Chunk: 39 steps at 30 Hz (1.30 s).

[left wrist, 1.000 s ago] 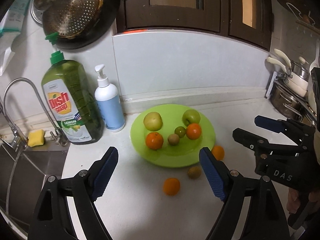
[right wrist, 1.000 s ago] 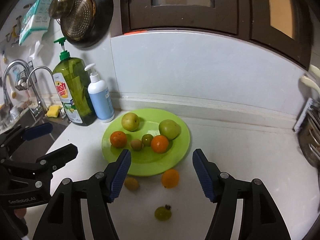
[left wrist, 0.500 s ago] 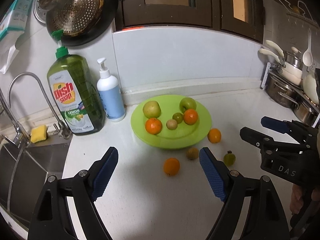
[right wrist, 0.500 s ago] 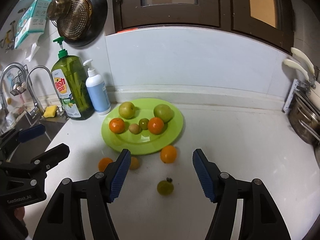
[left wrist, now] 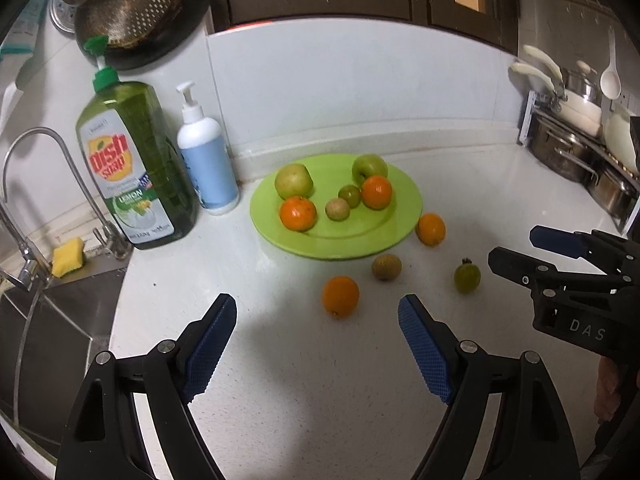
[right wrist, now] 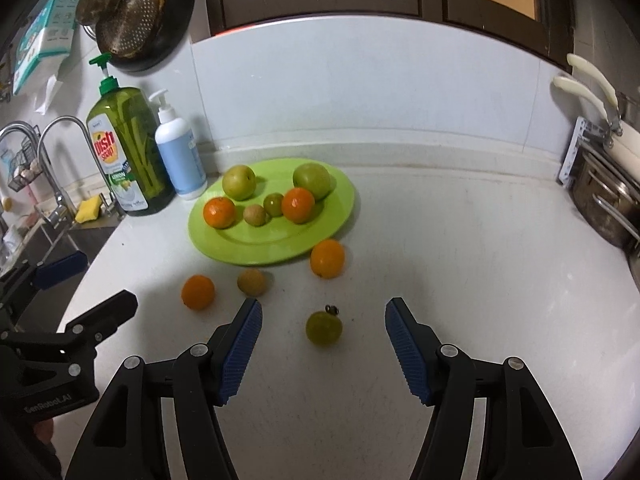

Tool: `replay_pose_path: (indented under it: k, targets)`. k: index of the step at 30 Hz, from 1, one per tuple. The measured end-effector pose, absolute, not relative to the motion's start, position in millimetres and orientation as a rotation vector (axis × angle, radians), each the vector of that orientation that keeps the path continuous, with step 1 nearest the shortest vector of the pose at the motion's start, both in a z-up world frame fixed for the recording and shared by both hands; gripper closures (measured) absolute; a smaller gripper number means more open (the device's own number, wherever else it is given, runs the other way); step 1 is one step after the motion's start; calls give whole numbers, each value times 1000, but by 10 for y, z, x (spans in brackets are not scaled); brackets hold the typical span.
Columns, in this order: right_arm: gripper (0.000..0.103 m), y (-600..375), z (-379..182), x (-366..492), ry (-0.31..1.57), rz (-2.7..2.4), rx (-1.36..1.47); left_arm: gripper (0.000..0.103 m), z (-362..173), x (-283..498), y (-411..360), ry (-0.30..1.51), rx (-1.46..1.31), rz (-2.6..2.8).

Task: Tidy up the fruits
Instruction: 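Withdraw both open tools toward the remaining fruits, then grasp a mandarin with the left tool while the right tool grasps a small green fruit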

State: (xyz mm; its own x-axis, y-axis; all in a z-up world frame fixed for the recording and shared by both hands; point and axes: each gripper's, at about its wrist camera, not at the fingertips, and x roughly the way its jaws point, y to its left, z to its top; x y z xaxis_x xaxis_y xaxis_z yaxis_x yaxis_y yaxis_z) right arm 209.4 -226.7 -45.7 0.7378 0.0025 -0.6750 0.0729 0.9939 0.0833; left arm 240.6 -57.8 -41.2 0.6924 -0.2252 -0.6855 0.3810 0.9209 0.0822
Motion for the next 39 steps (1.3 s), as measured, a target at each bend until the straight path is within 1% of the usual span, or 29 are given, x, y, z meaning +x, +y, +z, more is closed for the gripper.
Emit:
replay_pose_path:
  k: [5, 15, 16, 17, 18, 21, 22, 26, 29, 32, 39]
  targets:
    - [38, -2276, -601, 2137, 784, -29, 131, 20, -536, 2459, -594, 749, 240, -349]
    - [39, -2333, -824, 2296, 850, -29, 156, 26, -757, 2627, -677, 786, 264, -371]
    - [39, -2338, -837, 2312, 855, -30, 157, 27, -767, 2646, -691, 787, 268, -375]
    - [43, -2344, -847, 2327, 858, -28, 156, 28, -779, 2669, -708, 787, 274, -380]
    - [45, -2345, -864, 2343, 864, -26, 156, 29, -787, 2687, -718, 788, 278, -383]
    - [48, -2353, -902, 2380, 874, -22, 164, 34, -819, 2748, -754, 793, 283, -395]
    - [50, -2353, -908, 2396, 874, -21, 167, 35, -832, 2773, -767, 797, 283, -398]
    - [53, -2363, -950, 2440, 883, -20, 176, 41, -881, 2843, -815, 814, 279, -413]
    - [56, -2387, -965, 2459, 889, -22, 188, 44, -917, 2886, -847, 825, 273, -423]
    - [57, -2394, -980, 2485, 894, -19, 192, 51, -956, 2918, -875, 841, 273, -433]
    - [62, -2361, -976, 2526, 894, 0, 189, 58, -991, 2973, -889, 860, 256, -434]
